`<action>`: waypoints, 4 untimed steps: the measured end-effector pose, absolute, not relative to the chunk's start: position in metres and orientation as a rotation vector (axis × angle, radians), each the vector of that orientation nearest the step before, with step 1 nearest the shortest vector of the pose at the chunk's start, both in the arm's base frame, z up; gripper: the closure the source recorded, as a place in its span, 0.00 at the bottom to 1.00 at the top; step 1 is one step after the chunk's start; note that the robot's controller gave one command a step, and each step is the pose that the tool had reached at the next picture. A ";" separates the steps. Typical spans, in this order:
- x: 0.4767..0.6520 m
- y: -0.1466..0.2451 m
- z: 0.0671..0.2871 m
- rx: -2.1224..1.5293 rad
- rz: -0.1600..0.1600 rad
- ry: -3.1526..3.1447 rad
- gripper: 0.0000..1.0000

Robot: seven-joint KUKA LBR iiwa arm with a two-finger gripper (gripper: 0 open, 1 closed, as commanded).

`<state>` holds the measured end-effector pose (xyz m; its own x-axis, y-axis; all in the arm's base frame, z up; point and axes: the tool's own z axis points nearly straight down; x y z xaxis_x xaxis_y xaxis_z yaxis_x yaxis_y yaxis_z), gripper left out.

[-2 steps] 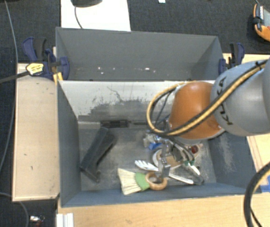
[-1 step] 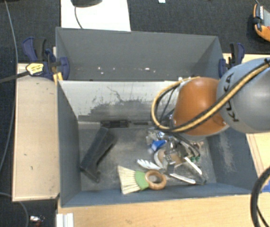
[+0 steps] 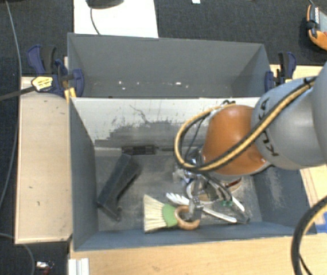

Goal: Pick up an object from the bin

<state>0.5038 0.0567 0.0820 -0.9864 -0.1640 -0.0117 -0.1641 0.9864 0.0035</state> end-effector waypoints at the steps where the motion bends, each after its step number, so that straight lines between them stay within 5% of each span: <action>1: 0.514 0.036 0.080 -0.292 0.006 3.111 0.00; 4: 0.512 0.052 0.071 -0.182 0.008 3.119 0.00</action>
Offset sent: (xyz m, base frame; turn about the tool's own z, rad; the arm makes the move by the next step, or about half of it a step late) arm 0.0007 0.0036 -0.0120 0.1566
